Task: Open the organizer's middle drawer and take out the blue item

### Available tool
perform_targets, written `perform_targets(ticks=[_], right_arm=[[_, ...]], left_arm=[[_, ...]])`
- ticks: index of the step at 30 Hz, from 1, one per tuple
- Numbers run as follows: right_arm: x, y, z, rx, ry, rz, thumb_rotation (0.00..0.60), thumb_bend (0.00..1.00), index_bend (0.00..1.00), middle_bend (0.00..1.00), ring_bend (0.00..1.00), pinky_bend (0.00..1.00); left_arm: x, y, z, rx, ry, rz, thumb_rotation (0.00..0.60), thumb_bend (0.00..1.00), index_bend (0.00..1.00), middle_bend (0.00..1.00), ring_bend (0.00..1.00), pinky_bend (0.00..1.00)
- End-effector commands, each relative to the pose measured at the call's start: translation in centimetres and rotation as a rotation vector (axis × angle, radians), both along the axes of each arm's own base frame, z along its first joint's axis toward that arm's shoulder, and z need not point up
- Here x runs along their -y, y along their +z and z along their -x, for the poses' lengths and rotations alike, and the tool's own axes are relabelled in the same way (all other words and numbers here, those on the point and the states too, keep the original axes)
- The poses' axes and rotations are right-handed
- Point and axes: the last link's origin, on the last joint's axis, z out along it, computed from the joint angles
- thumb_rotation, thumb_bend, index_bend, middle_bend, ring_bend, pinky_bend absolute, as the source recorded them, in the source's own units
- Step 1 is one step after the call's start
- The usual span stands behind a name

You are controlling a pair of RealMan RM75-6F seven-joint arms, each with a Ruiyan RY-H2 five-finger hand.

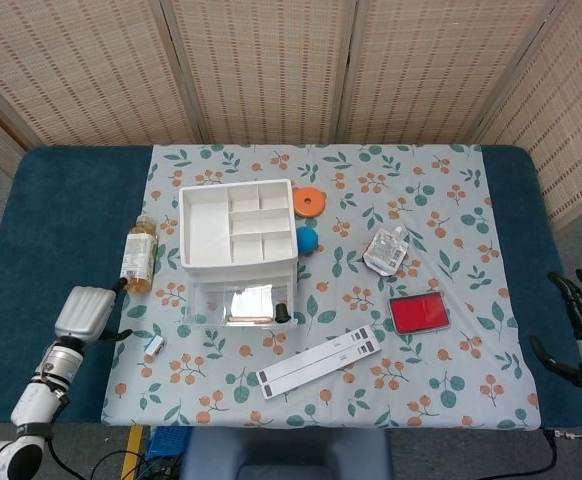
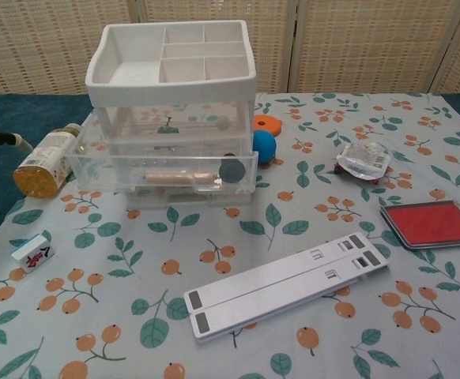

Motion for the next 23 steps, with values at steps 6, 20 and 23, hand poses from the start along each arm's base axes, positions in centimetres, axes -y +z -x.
perform_targets(ticks=[6,20,23], right_arm=[[0.5,-1.2,0.9,0.012,-0.044,-0.083,0.6,0.34,0.0,0.15,0.05,0.06],[0.7,-4.1,2.0,0.047,-0.091,-0.202,0.6,0.35,0.0,0.15,0.05,0.06],[0.5,-4.4,2.1,0.053,-0.099,-0.204,0.6,0.35,0.0,0.15,0.05,0.06]], left_arm=[[2.5,4.1,3.0,0.082,0.103,-0.261,0.6,0.14,0.24,0.75,0.78,1.0],[7.3,4.6,3.6,0.09,0.021,-0.359,0.6,0.13,0.29,0.69,0.71,0.98],[8.0,4.6,3.7,0.091,0.0,-0.361,0.6,0.14,0.3,0.69,0.71,0.98]])
